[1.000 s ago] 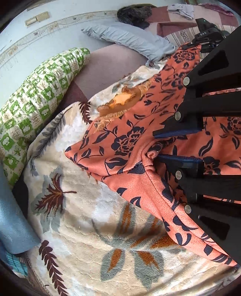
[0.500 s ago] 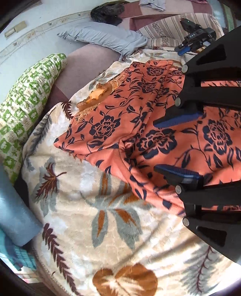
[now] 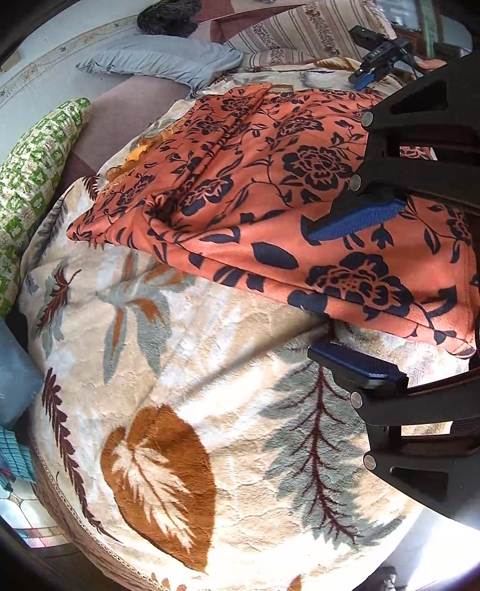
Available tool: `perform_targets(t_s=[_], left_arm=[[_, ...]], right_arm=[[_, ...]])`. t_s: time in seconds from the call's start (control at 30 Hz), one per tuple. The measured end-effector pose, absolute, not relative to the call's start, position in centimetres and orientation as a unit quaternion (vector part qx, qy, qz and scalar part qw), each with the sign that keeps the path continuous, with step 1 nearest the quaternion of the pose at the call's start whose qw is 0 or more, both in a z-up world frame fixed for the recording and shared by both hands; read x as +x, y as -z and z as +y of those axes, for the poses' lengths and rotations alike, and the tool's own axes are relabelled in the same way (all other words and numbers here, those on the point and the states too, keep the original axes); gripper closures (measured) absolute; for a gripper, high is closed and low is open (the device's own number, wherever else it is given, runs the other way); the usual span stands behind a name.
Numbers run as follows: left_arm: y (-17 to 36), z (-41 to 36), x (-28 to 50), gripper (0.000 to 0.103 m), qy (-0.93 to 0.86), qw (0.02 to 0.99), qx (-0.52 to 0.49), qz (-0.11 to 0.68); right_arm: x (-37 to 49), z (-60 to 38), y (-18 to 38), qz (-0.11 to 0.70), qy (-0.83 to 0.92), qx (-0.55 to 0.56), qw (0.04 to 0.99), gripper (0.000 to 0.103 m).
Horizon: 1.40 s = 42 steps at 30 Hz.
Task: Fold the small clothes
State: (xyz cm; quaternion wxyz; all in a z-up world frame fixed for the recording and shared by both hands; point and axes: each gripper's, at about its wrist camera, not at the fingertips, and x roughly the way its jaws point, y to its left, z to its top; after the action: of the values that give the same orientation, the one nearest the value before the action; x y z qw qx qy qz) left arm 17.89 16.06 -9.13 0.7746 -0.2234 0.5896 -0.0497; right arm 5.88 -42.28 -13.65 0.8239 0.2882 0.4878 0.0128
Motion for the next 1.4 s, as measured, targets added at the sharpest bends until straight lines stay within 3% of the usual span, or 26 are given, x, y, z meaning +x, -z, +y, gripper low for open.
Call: perform_targets(t_s=[0.23,0.4,0.7,0.8,1.2,1.3,1.37,1.4], left_arm=[[10.8,17.0,17.3,0.044,0.063,0.759,-0.238,0.603],[11.2,15.4,16.3,0.034,0.092,0.757,-0.216,0.61],[11.8,12.4,14.2,0.035,0.139,0.757,-0.184,0.611],[11.9,11.6,13.7,0.035,0.165,0.747,-0.197,0.613],[12.2,11.2,14.3,0.036,0.16,0.753,-0.19,0.61],[12.0,11.1,14.4,0.047,0.162,0.754,-0.194,0.606],[12.0,10.5,14.1,0.055,0.154,0.76,-0.173,0.607],[11.9,10.4,13.9,0.065,0.15,0.766,-0.162,0.604]], right_arm=[[3.9,-39.5,15.4,0.5,-0.098,0.302,0.806,0.051],[3.0,-37.3,15.5,0.505,-0.153,0.303,0.794,0.051],[2.7,-37.2,16.0,0.496,-0.149,0.297,0.803,0.053],[2.2,-36.6,15.4,0.486,-0.166,0.278,0.812,0.06],[2.4,-36.9,16.3,0.499,-0.165,0.291,0.799,0.057],[2.6,-36.5,16.2,0.5,-0.158,0.276,0.805,0.059],[2.6,-35.8,15.9,0.508,-0.142,0.242,0.814,0.067],[2.5,-35.6,15.7,0.513,-0.135,0.226,0.817,0.079]])
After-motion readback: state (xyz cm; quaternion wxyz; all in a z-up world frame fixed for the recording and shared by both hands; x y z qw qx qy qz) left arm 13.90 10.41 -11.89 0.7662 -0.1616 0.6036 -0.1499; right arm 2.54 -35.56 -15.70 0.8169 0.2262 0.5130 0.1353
